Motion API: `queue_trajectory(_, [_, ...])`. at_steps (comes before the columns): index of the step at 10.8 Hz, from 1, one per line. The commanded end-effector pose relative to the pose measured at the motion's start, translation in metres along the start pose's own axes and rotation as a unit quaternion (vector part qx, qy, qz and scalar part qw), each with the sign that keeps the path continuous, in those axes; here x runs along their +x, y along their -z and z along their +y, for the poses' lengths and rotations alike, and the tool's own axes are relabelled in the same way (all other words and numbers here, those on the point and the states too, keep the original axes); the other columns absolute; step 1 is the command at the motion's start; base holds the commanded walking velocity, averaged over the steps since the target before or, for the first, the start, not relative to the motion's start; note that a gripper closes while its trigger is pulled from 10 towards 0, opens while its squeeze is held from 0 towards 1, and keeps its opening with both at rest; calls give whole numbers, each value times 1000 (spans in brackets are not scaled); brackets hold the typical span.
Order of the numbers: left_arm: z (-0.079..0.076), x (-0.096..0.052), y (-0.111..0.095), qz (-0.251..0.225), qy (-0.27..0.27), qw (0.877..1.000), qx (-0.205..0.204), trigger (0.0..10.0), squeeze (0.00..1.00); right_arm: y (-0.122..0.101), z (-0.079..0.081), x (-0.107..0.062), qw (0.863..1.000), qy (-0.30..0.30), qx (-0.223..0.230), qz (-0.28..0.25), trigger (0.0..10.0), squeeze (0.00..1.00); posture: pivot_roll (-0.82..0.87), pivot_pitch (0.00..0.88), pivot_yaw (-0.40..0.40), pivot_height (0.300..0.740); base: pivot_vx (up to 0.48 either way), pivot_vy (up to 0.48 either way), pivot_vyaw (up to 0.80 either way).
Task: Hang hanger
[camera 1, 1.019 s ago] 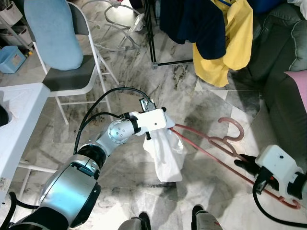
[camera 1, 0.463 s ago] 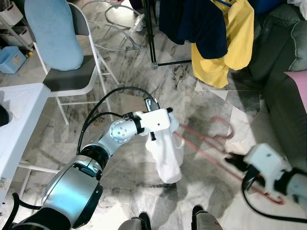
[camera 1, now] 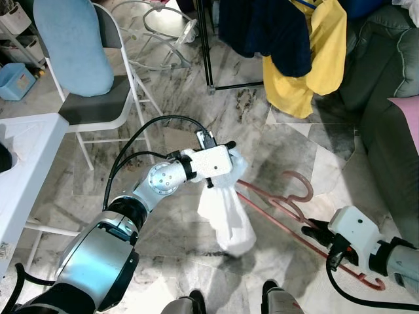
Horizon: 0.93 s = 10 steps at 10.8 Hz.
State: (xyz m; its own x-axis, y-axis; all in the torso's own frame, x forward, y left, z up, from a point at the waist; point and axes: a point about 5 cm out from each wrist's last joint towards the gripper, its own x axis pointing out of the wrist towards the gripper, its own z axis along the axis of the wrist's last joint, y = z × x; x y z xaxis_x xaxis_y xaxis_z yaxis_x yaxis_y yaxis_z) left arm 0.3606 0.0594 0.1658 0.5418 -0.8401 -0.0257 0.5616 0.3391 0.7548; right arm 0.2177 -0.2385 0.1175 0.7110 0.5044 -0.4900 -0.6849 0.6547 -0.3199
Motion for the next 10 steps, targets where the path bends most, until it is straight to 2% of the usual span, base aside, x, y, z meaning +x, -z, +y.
queue_trajectory(1, [14,1,-15,-55,-23,998,0,10000,0,2,9,6,1000,-22,2,-3,10000,0,-254,236,190,740,0,0,0])
queue_trajectory(2, [20,3,-25,-93,-40,995,-13,10000,0,4,11,10,1000,-23,5,-2,10000,0,-247,237,191,740,0,0,0])
queue_trajectory(4, [17,2,-26,-96,-33,995,-2,10000,0,8,9,17,1000,-19,8,3,10000,0,-239,236,192,740,0,0,0])
queue_trajectory(6, [18,2,-32,-127,-27,991,-20,10000,0,18,-1,20,999,26,8,22,10000,0,-225,234,195,740,0,0,0])
queue_trajectory(9, [7,9,-53,-190,6,979,-67,10000,0,28,-14,29,994,94,59,20,10000,0,-218,233,192,740,0,0,0])
queue_trajectory(10, [0,10,-66,-225,28,970,-83,10000,0,35,-21,32,988,124,94,17,10000,0,-211,233,194,740,0,0,0])
